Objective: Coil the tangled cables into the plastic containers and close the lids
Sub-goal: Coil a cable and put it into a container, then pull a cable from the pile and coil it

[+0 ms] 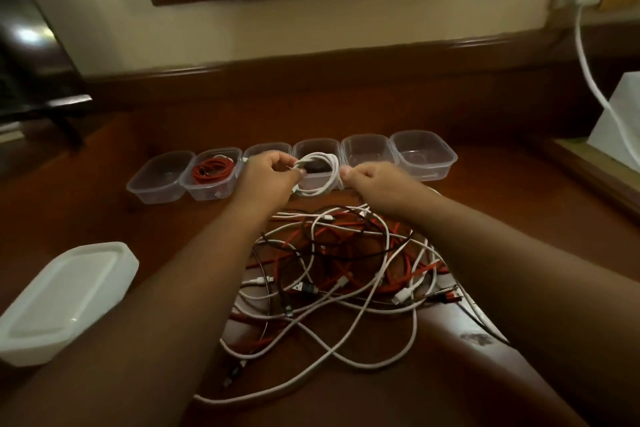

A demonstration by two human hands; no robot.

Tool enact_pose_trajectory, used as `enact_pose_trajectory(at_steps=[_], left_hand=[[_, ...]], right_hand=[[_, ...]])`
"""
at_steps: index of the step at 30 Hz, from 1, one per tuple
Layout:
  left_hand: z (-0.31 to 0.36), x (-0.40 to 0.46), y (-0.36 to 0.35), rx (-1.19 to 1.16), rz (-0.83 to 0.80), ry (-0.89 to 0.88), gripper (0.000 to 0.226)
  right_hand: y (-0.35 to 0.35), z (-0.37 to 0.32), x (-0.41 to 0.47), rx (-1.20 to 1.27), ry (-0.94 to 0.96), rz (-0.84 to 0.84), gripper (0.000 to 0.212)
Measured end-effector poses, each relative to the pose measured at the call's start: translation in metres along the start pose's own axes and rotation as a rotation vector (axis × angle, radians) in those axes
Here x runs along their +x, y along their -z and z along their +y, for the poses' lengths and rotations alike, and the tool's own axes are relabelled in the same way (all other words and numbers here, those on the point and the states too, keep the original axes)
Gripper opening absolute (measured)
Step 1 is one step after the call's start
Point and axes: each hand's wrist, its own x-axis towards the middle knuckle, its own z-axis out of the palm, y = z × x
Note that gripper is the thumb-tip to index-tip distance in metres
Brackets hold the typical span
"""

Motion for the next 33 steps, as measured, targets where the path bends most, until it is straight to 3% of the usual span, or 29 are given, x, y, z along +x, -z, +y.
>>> enact_pose_trajectory(at_steps=[2, 6, 10, 14, 22, 26, 29, 33], left_hand=[[-0.006, 0.022, 0.001, 0.021, 0.03, 0.027, 0.007], [-0.009, 0.065, -0.008, 0.128, 0.05, 0.027, 0.004], [-0.012, 0.102, -0.023, 0.262, 0.044, 0.021, 0.007], [-0.019, 0.126, -0.039, 0.43, 0.022, 0.037, 0.005], [-0.032, 0.142, -0.061, 0.881, -0.101, -0.047, 0.031], [-0.03, 0.134, -0.053, 0.859, -0.121, -0.071, 0.035], [-0.019, 0.112, -0.043, 0.658, -0.111, -0.154, 0.021], [-0.007, 0.062, -0.033, 0.62, -0.318, -0.189, 0.03]], right_hand=[[-0.008, 0.009, 0.006, -0.216, 0.027, -0.071, 0.037], [-0.022, 0.03, 0.021, -0.557, 0.106, -0.169, 0.048], [-0.027, 0.044, 0.036, -0.591, 0.112, -0.255, 0.052], [-0.031, 0.053, 0.05, -0.597, 0.154, -0.228, 0.053], [-0.031, 0.06, 0.06, -0.659, 0.225, -0.176, 0.036], [-0.032, 0.061, 0.062, -0.683, 0.223, -0.183, 0.031], [-0.032, 0.06, 0.061, -0.69, 0.21, -0.163, 0.029], [-0.027, 0.054, 0.06, -0.613, 0.128, -0.127, 0.023]])
